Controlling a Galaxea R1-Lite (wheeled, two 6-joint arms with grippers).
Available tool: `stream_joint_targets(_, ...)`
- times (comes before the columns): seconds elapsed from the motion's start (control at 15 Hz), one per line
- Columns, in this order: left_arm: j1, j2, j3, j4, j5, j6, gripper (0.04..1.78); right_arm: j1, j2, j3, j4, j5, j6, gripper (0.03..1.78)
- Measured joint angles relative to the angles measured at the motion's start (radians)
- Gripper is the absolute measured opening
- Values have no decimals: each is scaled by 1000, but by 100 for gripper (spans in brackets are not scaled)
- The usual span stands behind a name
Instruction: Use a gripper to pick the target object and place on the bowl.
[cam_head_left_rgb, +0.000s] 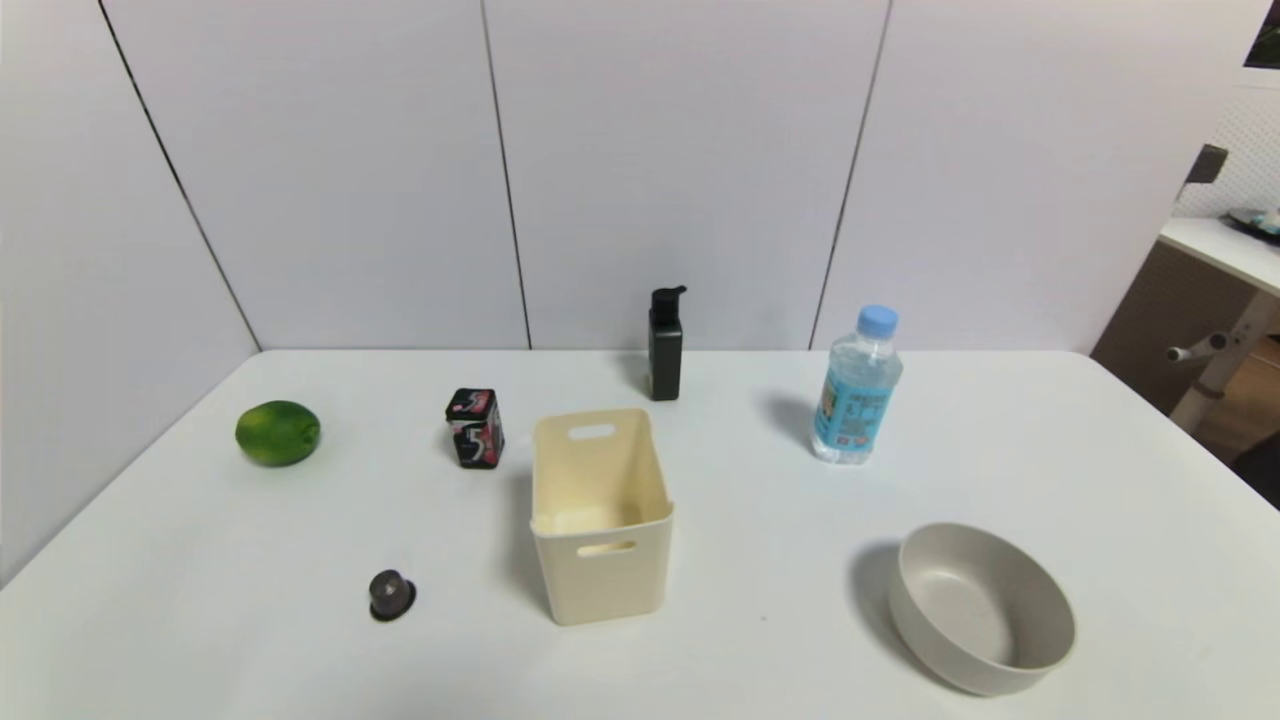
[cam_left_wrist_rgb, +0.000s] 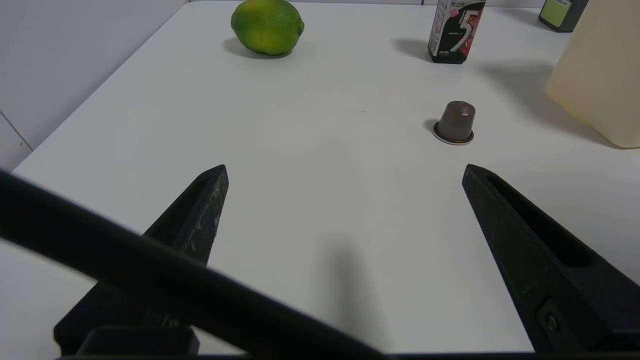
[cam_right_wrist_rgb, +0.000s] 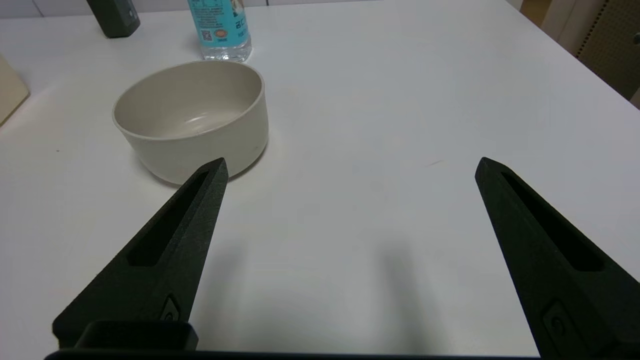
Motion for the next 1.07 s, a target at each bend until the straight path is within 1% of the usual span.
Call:
stream_joint_targets(0.13,0,0,0,0,0,1,169,1,50,-73,1,3,0,171)
stream_joint_targets(0.27,0,0,0,0,0,0,169,9,130,-190,1,2,3,171)
stream_joint_targets(0.47,0,0,0,0,0,1,169,20,305,-431,0,9,3,171)
stream_joint_targets(0.53,0,0,0,0,0,1,169,31,383,-528,-2,14,1,171)
stream_joint_targets(0.73,0,0,0,0,0,1,169,99,591,-757,-26,16,5,171)
stream_joint_targets(0.93,0,0,0,0,0,1,169,175,807,-927,-82,28,1,171)
stream_joint_targets(1.07,0,0,0,0,0,1,169,215,941,-1037,-101,71,-21,171)
